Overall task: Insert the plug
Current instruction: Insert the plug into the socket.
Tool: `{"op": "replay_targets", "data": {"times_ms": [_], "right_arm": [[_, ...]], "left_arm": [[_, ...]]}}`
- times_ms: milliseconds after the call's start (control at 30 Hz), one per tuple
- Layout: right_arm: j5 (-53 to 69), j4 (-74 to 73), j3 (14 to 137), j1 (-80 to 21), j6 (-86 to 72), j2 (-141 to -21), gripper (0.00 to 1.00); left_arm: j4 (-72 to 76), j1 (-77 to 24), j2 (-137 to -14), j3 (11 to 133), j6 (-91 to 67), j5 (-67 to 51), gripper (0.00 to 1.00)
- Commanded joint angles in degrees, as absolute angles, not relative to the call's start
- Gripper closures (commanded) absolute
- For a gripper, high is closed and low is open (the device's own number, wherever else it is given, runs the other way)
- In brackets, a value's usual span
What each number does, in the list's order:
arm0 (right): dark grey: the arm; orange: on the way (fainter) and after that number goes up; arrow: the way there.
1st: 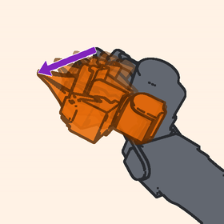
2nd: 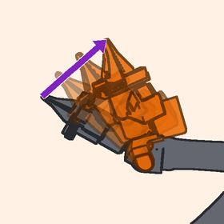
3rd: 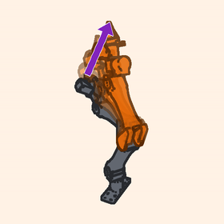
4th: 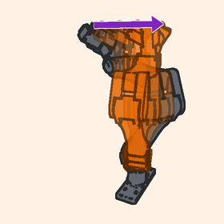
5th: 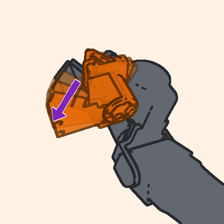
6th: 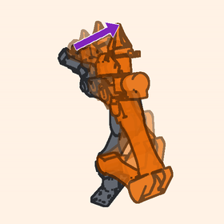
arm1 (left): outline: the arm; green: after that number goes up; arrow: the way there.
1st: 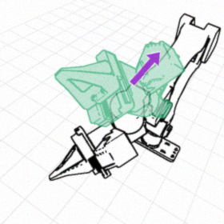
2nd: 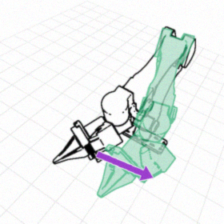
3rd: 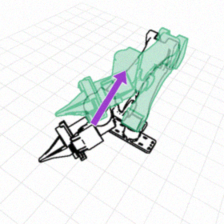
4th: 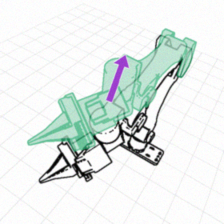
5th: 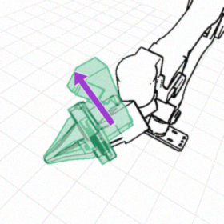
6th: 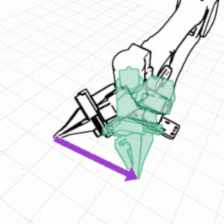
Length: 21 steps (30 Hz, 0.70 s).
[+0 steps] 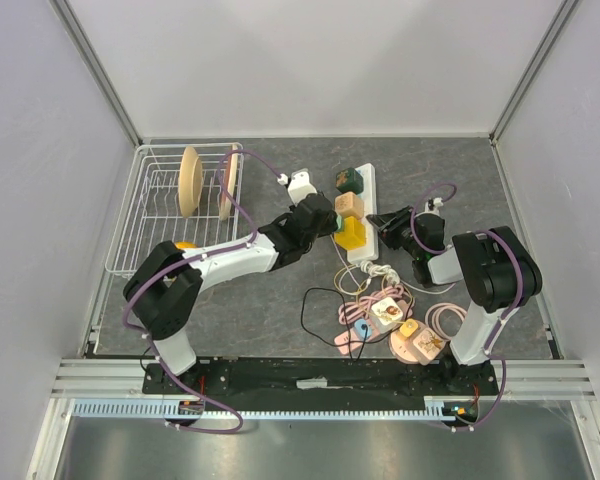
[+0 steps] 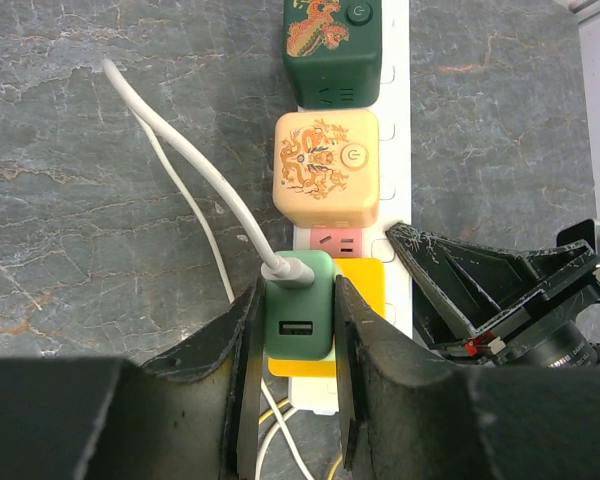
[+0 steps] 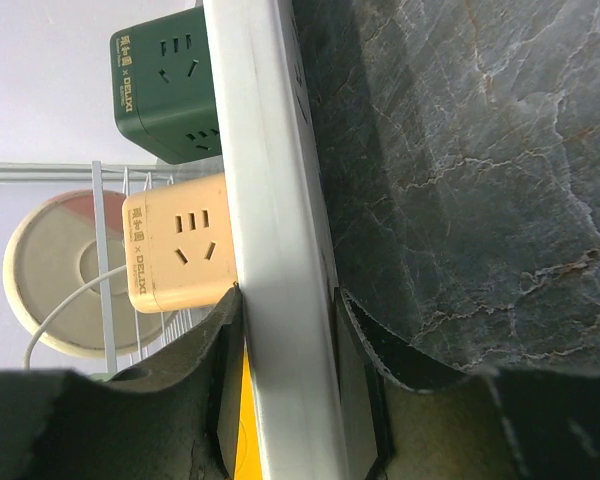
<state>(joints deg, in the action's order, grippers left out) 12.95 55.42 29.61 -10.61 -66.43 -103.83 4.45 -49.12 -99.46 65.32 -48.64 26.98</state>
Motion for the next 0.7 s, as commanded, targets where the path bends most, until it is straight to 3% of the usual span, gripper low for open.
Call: {"op": "replay_targets", "data": {"times_ms": [0,300,667], "right_arm": [[14.8,51.3,28.0,-10.9,-69.9,-103.5,1.0],[11.2,36.2,26.7,-11.0,-71.4,-95.5,1.0],[13.3,44.8,24.3,-10.9,-76.6,-97.1,1.0]], "left_arm": [[4.1,-51.1,-102.5,65.9,-53.0,24.8,0.98],[4.6,-57.4,-104.8,67.4,-49.1,30.8,0.98],[7.8,-60.6,-108.0,67.8,-49.0,30.6,0.98]]}}
